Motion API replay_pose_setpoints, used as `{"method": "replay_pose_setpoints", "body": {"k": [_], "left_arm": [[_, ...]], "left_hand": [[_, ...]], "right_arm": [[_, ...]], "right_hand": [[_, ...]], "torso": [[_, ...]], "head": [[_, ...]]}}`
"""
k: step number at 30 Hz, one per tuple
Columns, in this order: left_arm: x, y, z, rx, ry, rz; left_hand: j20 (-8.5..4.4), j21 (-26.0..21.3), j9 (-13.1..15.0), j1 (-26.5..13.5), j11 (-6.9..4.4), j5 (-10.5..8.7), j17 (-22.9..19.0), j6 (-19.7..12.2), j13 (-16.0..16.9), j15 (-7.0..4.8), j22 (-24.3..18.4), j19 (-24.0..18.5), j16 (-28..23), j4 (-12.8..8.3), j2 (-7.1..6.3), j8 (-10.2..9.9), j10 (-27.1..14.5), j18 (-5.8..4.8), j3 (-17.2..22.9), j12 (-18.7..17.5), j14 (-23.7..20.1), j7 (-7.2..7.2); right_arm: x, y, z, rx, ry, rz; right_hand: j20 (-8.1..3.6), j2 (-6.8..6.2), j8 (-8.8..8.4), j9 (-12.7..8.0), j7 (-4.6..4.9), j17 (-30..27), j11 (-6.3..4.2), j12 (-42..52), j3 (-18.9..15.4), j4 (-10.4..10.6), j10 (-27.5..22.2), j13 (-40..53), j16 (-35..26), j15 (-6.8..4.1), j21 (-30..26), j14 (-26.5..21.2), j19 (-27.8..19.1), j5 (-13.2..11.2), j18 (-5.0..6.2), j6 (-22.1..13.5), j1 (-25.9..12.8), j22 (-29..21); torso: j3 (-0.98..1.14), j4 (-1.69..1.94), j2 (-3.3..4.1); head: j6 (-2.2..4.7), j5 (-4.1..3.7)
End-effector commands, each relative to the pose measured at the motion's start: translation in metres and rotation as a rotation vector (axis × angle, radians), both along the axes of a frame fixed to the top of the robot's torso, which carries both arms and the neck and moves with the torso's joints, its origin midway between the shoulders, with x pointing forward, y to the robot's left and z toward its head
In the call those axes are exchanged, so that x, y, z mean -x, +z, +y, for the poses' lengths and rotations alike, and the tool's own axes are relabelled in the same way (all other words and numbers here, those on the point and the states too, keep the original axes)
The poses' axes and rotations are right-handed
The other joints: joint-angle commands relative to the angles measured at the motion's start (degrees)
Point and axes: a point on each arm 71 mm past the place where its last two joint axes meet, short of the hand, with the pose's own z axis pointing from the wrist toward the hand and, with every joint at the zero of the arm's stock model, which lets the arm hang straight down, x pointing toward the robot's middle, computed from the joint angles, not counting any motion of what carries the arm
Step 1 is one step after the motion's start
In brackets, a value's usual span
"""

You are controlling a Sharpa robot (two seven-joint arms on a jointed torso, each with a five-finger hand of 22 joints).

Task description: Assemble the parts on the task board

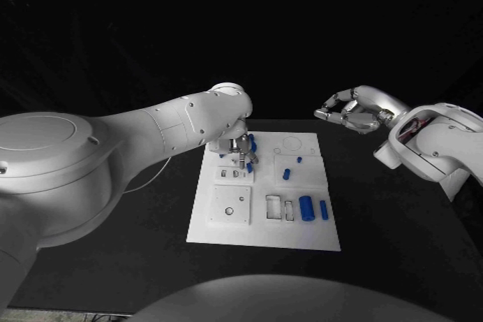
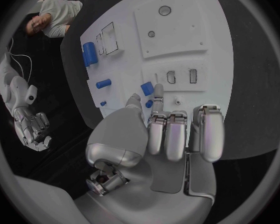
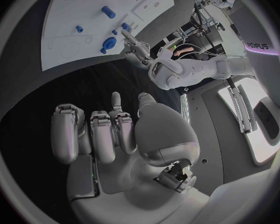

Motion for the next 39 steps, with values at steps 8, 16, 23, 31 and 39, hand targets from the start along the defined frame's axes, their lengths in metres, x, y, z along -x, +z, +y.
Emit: {"method": "replay_pose_setpoints", "body": {"k": [8,16,23,31,39], "left_arm": [[0.0005,-0.0003,-0.0028,-0.009,-0.004,0.009],[0.0004,-0.0016,-0.0017,-0.004,0.003,0.013],[0.0007,-0.0027,-0.002,-0.003,0.003,0.018],[0.0019,-0.0059,-0.0023,0.007,0.009,0.024],[0.0025,-0.0069,-0.0036,0.026,0.018,0.024]], "left_hand": [[-0.43,-0.44,0.43,0.82,-0.45,0.48,15.05,-0.05,14.96,-0.5,7.03,-0.38,0.14,-0.19,-0.08,-0.26,6.0,0.3,0.71,-0.33,5.92,-0.57],[-0.45,-0.51,0.63,0.92,-0.45,0.6,15.05,-0.12,14.96,-0.5,6.96,-0.45,0.14,-0.24,-0.12,-0.34,6.0,0.32,1.02,-0.33,5.92,-0.57],[-0.48,-0.68,1.07,1.39,-0.48,1.15,15.05,-0.27,14.96,-0.53,6.78,-0.63,0.14,-0.57,-0.25,-0.53,6.0,0.37,1.79,-0.33,5.92,-0.62],[-0.5,-0.72,1.36,1.67,-0.52,1.59,15.05,-0.3,14.96,-0.55,6.79,-0.65,0.14,-0.76,-0.32,-0.63,6.0,0.37,2.35,-0.33,5.92,-0.65],[-0.61,-0.78,2.41,2.14,-0.7,2.86,15.05,0.14,14.96,-0.68,6.87,-0.62,0.14,-1.14,-0.69,-0.41,6.0,0.37,3.68,-0.33,5.92,-0.92]], "right_arm": [[0.0015,-0.0012,0.0017,0.01,0.019,0.006],[0.0018,-0.0014,0.0017,0.011,0.021,0.005],[0.0023,-0.0015,0.0019,0.01,0.024,0.006],[0.0025,-0.0017,0.0032,0.01,0.027,0.009],[0.0026,-0.002,0.0026,0.013,0.026,0.013]], "right_hand": [[-0.03,0.17,0.49,0.15,-0.2,15.08,0.42,0.22,-0.36,-0.01,5.96,15.09,0.2,0.38,-0.23,5.88,-0.39,0.37,-0.36,-0.1,1.06,11.56],[-0.04,0.19,0.6,0.2,-0.25,15.08,0.41,0.22,-0.35,-0.02,5.96,15.09,0.2,0.36,-0.28,5.88,-0.43,0.4,-0.34,0.03,1.29,11.54],[-0.05,0.4,0.82,0.29,-0.27,15.08,0.41,0.22,-0.5,0.22,5.96,15.09,0.2,0.34,-0.36,5.88,-0.5,0.28,-0.32,0.36,1.16,11.51],[-0.06,0.45,0.88,0.32,-0.29,15.08,0.41,0.22,-0.52,0.21,5.96,15.09,0.2,0.34,-0.45,5.88,-0.59,0.26,-0.29,0.46,1.16,11.47],[-0.06,0.51,1.05,0.39,-0.35,15.08,0.41,0.22,-0.57,0.17,5.96,15.09,0.2,0.33,-0.71,5.88,-0.84,0.25,-0.22,0.7,1.23,11.37]], "torso": [[0.03,-0.03,-0.02],[0.0,-0.01,-0.01],[0.03,-0.01,-0.02],[-0.01,-0.04,-0.03],[0.02,0.0,-0.06]], "head": [[0.0,0.21],[0.0,-0.12],[0.0,-0.1],[0.0,-0.12],[0.0,-0.01]]}}
